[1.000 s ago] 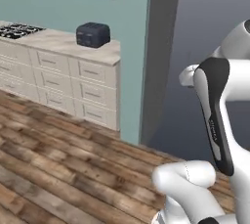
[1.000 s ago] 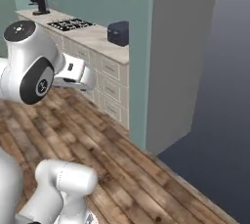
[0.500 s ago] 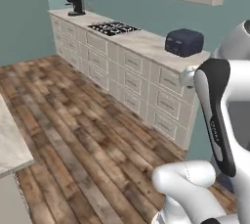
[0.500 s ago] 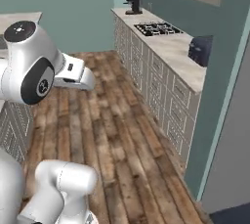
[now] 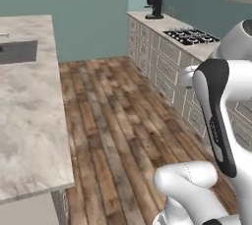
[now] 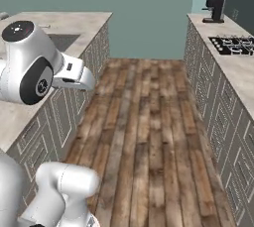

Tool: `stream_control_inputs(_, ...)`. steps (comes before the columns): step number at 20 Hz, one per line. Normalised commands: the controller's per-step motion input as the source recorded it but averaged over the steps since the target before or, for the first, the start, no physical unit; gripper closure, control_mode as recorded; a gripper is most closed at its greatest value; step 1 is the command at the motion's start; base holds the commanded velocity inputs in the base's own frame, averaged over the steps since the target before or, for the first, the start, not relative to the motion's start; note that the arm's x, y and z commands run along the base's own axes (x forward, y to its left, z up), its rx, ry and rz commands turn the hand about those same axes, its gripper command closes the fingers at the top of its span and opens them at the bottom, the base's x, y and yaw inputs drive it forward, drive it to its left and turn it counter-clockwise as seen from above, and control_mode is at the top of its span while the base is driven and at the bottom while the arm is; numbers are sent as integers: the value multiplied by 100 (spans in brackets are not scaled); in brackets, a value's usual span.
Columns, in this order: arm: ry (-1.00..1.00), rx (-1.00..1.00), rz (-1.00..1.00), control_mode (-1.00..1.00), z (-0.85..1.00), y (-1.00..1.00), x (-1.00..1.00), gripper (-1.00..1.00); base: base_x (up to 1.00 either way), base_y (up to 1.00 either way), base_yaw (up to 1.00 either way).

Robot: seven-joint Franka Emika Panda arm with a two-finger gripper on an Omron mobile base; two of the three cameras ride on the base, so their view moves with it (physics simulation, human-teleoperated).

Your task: Get the candle and the beer from the cabinet and move them to the dining counter.

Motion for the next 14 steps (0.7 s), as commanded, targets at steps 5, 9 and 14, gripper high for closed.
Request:
stream_control_inputs(5,0,0,0,100,0,0,0,-100,100,-93,22)
stream_control_inputs(9,0,0,0,100,0,0,0,-100,99,-91,-2)
stream_control_inputs(14,0,0,0,100,0,0,0,-100,96,9,-18)
